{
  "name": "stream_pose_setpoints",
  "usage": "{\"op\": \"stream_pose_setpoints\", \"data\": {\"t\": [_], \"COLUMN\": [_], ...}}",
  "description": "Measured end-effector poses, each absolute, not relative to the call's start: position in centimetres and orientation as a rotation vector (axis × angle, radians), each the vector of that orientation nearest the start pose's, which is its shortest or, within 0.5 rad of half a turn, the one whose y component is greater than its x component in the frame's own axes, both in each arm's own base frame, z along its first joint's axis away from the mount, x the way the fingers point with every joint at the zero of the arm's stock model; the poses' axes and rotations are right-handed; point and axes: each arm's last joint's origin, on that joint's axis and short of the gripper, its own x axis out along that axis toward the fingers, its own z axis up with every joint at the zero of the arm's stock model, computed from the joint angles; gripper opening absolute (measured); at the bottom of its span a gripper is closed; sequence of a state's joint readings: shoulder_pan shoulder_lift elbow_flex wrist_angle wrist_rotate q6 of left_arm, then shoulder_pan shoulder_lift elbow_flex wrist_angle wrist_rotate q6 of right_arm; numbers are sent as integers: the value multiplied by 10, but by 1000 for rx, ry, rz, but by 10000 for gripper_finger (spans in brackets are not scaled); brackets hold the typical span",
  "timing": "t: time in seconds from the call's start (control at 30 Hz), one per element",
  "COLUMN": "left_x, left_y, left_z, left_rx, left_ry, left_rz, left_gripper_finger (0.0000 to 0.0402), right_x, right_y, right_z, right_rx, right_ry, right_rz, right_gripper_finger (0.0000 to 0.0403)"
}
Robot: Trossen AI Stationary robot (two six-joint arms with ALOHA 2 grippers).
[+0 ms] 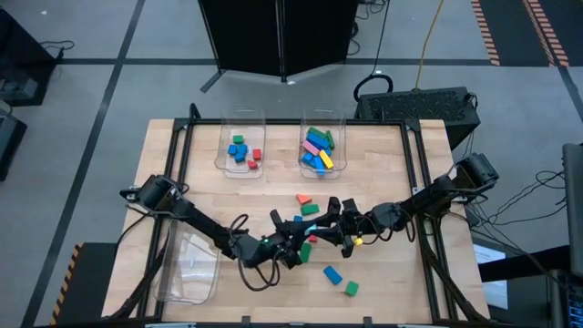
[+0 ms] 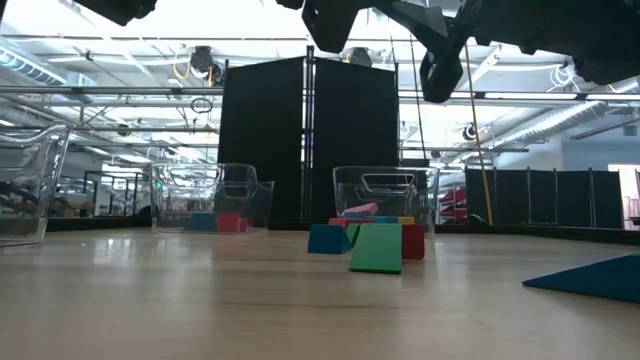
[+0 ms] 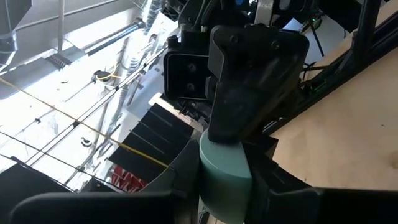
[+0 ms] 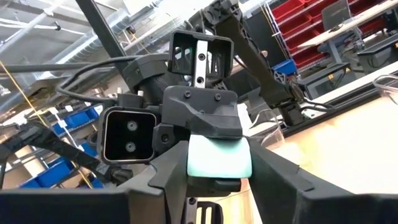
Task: Sort blocks by size
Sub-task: Put the light blue half cylinder block into the top left transparent bin
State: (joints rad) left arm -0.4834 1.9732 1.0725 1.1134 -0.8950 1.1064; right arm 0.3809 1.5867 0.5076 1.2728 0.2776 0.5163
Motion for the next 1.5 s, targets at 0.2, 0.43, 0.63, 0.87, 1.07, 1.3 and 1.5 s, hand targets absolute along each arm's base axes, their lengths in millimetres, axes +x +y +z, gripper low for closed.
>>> {"op": "stream_pose_setpoints", "data": {"t": [0.2,0.43,0.63,0.87,1.07,1.3,1.5], "left_x": [363,335,307,281,267,284,296], "left_y": [-174,-182,-185,-155,-126,-104,-53], "left_z": [215,251,286,334,363,350,321], "left_rx": [956,850,764,643,656,650,431], "left_ry": [146,281,305,307,261,148,366], "left_rz": [565,764,795,893,855,395,354], "left_gripper_finger": [66,66,66,66,66,66,66], "right_x": [268,258,248,240,240,241,240], "right_y": [98,93,89,90,89,83,83], "right_z": [202,205,214,222,212,204,201], "right_rx": [566,550,515,492,449,437,429], "right_ry": [-172,-89,-3,2,102,176,197], "right_rz": [144,79,19,35,8,-36,-41], "right_gripper_finger": [175,187,173,169,169,169,169]}}
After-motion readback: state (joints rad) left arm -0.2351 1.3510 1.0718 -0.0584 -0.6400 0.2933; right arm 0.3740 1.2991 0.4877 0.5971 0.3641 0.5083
